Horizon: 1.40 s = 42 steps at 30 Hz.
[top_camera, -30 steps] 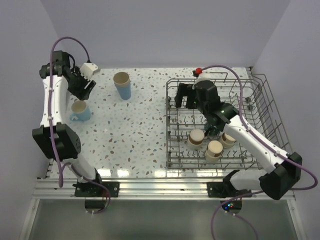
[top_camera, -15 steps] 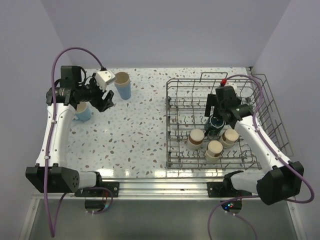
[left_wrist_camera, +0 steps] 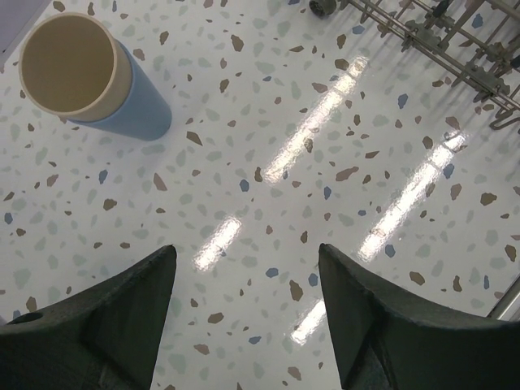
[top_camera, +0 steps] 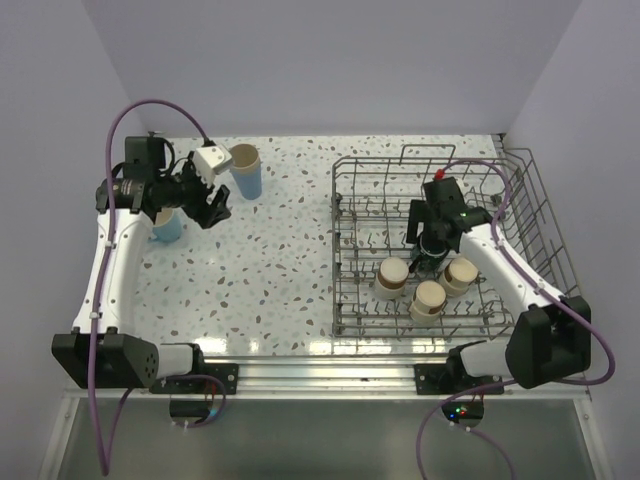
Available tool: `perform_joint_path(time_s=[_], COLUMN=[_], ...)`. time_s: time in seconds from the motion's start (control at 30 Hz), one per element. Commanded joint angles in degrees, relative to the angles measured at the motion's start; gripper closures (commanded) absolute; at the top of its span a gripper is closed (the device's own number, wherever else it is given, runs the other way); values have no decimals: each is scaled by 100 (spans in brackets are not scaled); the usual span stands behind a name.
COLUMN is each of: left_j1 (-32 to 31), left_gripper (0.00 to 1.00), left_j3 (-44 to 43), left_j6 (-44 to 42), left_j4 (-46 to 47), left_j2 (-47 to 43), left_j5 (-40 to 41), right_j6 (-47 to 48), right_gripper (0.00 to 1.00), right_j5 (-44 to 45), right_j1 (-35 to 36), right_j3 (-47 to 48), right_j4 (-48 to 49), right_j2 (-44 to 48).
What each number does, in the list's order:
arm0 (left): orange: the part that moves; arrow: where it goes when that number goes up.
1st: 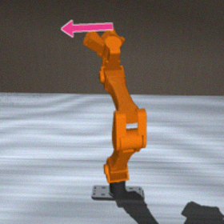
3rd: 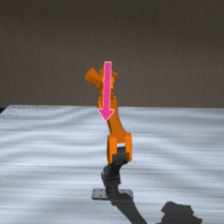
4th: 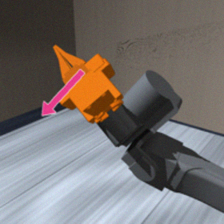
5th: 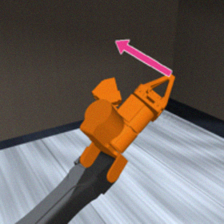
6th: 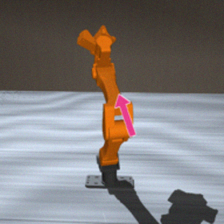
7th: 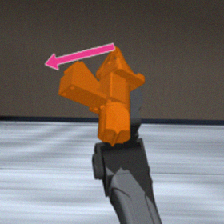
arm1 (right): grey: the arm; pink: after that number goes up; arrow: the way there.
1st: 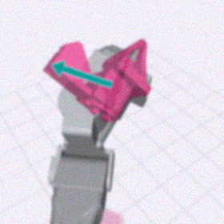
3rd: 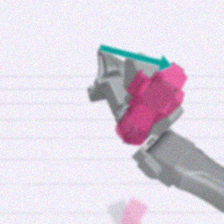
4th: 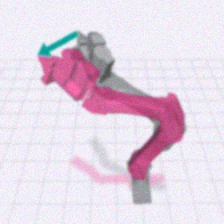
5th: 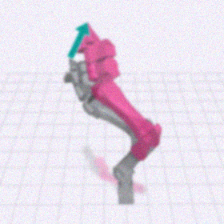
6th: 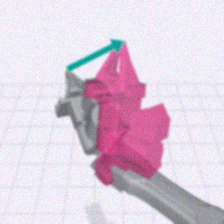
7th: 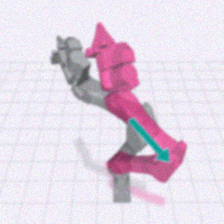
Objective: Unload the cups from the dish rack
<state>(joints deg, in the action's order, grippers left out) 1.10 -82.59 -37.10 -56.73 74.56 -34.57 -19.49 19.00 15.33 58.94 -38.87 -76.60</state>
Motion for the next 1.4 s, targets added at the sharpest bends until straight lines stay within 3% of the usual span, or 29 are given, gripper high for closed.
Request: perform_joint_path(time_s=[0.0,0.53,0.77,1.13,1.37], left_j1=[21,21,30,21,21], left_gripper=[25,25,25,25,25], left_j3=[32,-47,14,234,296], left_j6=[-52,-122,-174,-227,-306], left_j4=[197,180,189,312,320], left_j2=[-162,-100,-127,-162,-162], left_j5=[-208,-331,-428,-507,-604], right_j6=[-29,-336,-916,-1250,-1899], right_gripper=[2,2,9,29,42], right_j5=[23,-529,-363,-477,14], right_j1=[-30,40,988,998,989], right_j3=[109,250,259,-154,-690], right_j4=[-67,-779,-1017,-534,-149], right_j2=[83,874,919,813,1182])
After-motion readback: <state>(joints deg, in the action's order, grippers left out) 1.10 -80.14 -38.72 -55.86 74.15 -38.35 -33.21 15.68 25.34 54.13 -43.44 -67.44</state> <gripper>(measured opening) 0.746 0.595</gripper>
